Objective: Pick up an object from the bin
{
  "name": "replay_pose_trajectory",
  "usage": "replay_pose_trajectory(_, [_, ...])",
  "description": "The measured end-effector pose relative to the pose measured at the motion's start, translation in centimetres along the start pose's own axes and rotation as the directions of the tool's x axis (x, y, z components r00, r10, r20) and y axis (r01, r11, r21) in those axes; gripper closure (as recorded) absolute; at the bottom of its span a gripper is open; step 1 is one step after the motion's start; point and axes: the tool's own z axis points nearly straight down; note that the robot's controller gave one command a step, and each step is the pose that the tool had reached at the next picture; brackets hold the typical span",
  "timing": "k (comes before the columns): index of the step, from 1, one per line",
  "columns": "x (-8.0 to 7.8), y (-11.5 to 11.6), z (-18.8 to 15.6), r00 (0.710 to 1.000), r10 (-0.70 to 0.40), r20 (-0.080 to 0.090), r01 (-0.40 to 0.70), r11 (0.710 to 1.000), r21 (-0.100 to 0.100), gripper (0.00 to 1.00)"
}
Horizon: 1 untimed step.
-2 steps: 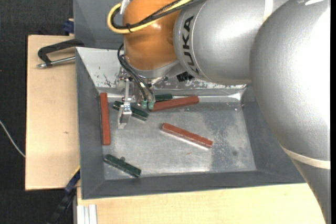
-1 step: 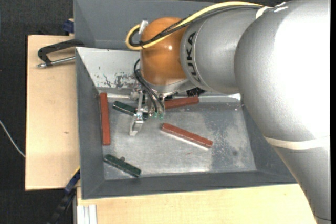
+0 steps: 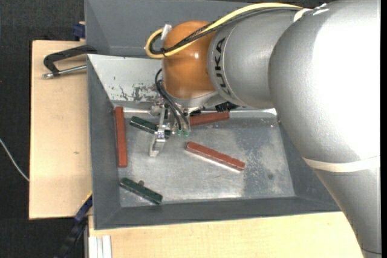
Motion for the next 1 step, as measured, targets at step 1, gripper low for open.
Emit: replay_pose_trajectory(1, [-0.51,-0.35,-1.74,0.971,0.239,-0.001,-0.239,0.971,0.0,0.0])
